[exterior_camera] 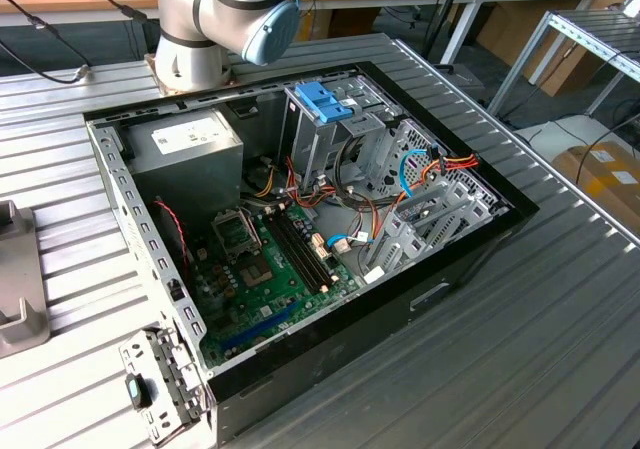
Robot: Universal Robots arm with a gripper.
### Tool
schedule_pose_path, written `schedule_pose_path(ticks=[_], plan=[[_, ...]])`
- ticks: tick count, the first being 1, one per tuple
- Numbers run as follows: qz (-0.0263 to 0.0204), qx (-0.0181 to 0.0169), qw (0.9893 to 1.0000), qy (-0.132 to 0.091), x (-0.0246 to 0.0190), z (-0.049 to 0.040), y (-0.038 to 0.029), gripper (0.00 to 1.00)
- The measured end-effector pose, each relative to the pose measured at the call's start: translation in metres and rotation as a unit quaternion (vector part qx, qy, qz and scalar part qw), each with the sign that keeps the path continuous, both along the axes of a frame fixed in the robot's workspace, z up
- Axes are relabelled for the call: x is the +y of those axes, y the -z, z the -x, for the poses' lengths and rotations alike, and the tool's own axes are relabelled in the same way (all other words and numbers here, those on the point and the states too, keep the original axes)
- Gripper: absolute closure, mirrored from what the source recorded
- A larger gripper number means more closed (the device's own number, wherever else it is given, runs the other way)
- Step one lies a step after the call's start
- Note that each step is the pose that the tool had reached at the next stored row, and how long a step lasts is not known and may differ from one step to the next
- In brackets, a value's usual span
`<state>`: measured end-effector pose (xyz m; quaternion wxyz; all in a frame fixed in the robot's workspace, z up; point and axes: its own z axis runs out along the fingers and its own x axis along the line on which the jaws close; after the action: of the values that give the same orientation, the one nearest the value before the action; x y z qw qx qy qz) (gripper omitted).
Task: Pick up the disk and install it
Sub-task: 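Pick up the disk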
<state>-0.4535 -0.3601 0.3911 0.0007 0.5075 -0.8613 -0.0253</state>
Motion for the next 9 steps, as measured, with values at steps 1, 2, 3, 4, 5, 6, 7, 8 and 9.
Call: schedule_pose_path(ticks=[1,2,3,4,5,6,7,8,9], plan=[[0.0,0.0,1.0,-0.002,0.0,0.0,0.0,0.9],[0.0,0.0,1.0,-0.004,0.0,0.0,0.0,0.9],[0.0,0.0,1.0,-0.006,0.0,0.0,0.0,0.9],[0.0,0.0,1.0,-0.008,0.0,0.0,0.0,0.9],[0.0,0.0,1.0,-0.01,0.0,0.0,0.0,0.9],[0.0,0.0,0.9999,-0.012,0.0,0.0,0.0,0.9],[0.0,-0.0001,0.9999,-0.014,0.0,0.0,0.0001,0.9],[0.0,0.0,0.9999,-0.017,0.0,0.0,0.0,0.9],[0.0,0.0,0.9998,-0.019,0.0,0.0,0.0,0.9]])
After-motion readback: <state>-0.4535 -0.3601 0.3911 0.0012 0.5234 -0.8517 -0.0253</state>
